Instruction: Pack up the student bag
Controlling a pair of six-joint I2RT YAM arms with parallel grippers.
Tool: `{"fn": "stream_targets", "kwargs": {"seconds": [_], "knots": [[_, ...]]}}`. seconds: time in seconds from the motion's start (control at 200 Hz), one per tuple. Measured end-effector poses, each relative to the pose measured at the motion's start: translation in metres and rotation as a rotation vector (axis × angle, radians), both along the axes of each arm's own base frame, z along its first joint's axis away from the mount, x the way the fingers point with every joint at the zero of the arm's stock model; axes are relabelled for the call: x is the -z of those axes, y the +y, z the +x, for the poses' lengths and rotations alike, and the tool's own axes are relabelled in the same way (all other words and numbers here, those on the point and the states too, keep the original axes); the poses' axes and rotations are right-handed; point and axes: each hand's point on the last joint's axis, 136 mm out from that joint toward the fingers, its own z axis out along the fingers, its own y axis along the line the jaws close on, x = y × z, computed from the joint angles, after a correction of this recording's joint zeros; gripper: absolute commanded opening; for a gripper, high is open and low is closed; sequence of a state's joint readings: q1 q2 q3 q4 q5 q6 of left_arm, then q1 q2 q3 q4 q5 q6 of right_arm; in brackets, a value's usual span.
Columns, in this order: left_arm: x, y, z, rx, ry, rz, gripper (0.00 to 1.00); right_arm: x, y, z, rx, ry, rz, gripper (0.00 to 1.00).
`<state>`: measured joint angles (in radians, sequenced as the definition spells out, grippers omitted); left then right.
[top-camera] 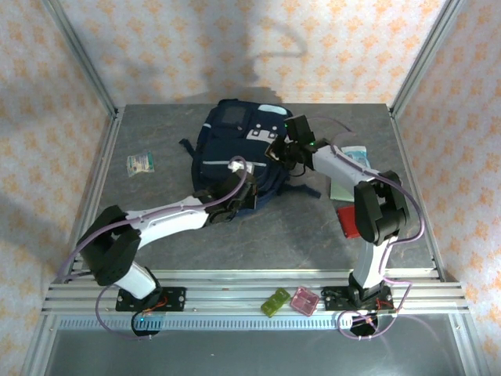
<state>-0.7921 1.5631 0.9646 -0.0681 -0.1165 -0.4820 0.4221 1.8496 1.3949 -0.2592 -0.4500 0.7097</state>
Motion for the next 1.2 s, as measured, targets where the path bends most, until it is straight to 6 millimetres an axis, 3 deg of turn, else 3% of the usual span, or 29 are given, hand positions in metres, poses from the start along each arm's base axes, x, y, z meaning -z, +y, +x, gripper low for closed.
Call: {"fn": "stream_targets", "kwargs": {"seconds": [0.06, 0.135, 0.37, 0.686, 0.851, 0.991, 1.196], "knots": [[0.001, -0.006, 0.002, 0.008, 0.003, 0.003, 0.0, -0.004, -0.003, 0.006, 0.016, -0.023, 0.006, 0.37], [0.004, -0.01, 0.001, 0.016, 0.012, 0.009, 0.0, -0.005, -0.008, 0.006, 0.033, -0.041, 0.015, 0.4], [0.006, -0.01, 0.0, 0.017, 0.021, 0.018, 0.0, -0.004, -0.021, -0.045, 0.04, -0.018, 0.05, 0.41], [0.007, -0.009, 0.0, 0.016, 0.025, 0.022, 0.0, -0.002, 0.018, -0.07, -0.037, -0.001, 0.106, 0.39], [0.009, -0.007, -0.001, 0.015, 0.034, 0.031, 0.0, 0.02, 0.022, -0.068, -0.03, 0.052, 0.093, 0.38], [0.011, -0.006, -0.002, 0.015, 0.039, 0.037, 0.0, 0.026, 0.026, -0.068, -0.029, 0.068, 0.093, 0.4], [0.011, -0.005, -0.002, 0.012, 0.037, 0.039, 0.0, 0.026, 0.026, -0.068, -0.012, 0.077, 0.11, 0.21]]}}
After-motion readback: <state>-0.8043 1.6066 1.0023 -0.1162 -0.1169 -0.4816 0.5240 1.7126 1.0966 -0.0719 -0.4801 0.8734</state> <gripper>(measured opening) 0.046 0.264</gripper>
